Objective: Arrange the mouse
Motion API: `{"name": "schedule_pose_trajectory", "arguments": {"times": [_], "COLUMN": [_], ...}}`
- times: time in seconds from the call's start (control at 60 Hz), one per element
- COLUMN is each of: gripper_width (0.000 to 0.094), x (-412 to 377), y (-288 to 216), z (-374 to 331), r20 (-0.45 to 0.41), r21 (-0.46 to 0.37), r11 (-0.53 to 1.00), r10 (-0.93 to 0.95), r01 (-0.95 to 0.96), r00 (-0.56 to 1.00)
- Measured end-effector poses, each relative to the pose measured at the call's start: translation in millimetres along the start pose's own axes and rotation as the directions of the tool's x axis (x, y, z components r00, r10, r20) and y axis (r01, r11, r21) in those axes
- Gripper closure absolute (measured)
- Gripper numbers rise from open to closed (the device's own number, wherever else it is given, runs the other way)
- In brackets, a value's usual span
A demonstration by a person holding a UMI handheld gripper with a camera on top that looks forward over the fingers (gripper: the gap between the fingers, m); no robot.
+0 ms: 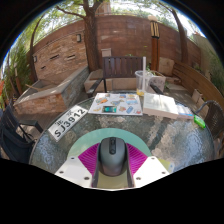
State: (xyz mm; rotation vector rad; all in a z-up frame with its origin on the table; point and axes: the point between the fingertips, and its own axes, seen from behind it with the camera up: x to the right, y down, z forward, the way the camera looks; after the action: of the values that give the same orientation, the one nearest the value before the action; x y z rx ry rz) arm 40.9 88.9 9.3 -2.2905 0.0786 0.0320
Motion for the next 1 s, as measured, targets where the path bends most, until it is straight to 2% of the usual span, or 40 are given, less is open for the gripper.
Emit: {"name": "schedule_pose_trajectory", "arguments": {"times": [0.083,0.1,0.133,0.183,0.233,0.3,0.333,0.55,0.7,1.0], "gripper_width": [0.0427,0.0398,0.0294,0.0064,0.0099,0.0060,0.0075,0.0083,0.0086,0.0084], "x": [-6,-6,-5,1,1,-5,-8,-25,-32,-36], "y": [29,19,14,5,-10,-34,-42,-54,-49,-36], "z": [13,9,3,-10,-30,-76,-99,-211,-256,-294], "r20": [0.017,0.009,-0.008,-0.029,-0.046,-0.061,-0.066,-0.106,-0.135,-0.140], "r21": [-0.049,-0.049,-0.040,-0.020,0.012,0.034,0.041,0.063,0.076,0.078], "r11": [0.999,0.999,0.999,0.999,0.998,0.998,0.997,0.996,0.995,0.993], "r10": [0.005,0.004,-0.006,-0.039,-0.062,-0.060,-0.057,-0.054,-0.058,-0.075], "r01": [-0.004,-0.004,0.006,0.038,0.062,0.062,0.060,0.061,0.069,0.086], "r00": [1.000,1.000,1.000,0.999,0.997,0.996,0.996,0.993,0.989,0.987]}}
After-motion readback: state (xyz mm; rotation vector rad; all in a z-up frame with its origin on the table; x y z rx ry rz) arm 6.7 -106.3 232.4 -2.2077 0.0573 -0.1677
